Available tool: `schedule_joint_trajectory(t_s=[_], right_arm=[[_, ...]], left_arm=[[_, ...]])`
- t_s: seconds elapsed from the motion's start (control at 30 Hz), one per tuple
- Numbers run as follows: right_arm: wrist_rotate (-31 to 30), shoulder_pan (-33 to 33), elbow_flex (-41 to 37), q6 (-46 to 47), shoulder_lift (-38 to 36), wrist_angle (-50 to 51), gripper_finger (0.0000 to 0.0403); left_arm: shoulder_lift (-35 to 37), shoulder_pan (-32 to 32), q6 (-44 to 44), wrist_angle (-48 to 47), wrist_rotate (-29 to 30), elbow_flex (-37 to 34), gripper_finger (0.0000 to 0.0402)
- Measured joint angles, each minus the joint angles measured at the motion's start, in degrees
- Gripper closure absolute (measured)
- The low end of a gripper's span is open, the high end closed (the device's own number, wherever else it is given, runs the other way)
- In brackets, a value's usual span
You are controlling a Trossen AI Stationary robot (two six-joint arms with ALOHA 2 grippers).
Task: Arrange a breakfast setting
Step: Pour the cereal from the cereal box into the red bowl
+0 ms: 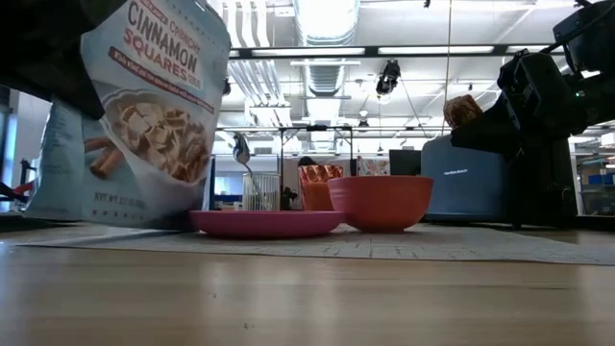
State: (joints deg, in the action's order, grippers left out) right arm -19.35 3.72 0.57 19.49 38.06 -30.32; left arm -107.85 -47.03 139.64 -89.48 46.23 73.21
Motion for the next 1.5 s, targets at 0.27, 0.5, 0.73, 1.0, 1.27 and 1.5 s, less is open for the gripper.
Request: schedule_joint_trajectory(t_s=[0.27, 0.5, 0.73, 1.0, 1.27, 1.5], right_arm=[[0.0, 0.0, 0.0, 0.0, 0.0, 0.0, 0.0316], [0.0, 0.0, 0.0, 0.0, 0.0, 0.0, 0.0316], [0.0, 0.0, 0.0, 0.0, 0.0, 0.0, 0.0316], [0.0, 0.0, 0.0, 0.0, 0.0, 0.0, 0.0316], [0.0, 0.0, 0.0, 0.0, 0.0, 0.0, 0.0316], [0.0, 0.0, 0.0, 0.0, 0.0, 0.0, 0.0316]], left_arm=[[1.3, 0.4, 0.7, -0.3, 1.3, -2.0, 0.0401], [5.1, 2.4, 0.9, -0.4, 2.8, -6.7, 0.0401], [11.6, 6.2, 0.9, -0.5, 3.9, -14.5, 0.0401], [17.4, 12.7, 0.9, -0.6, 4.6, -22.6, 0.0401], [18.8, 21.4, 0.9, -0.5, 5.4, -26.6, 0.0401], [18.4, 30.6, 0.6, -0.3, 5.7, -29.0, 0.0401]])
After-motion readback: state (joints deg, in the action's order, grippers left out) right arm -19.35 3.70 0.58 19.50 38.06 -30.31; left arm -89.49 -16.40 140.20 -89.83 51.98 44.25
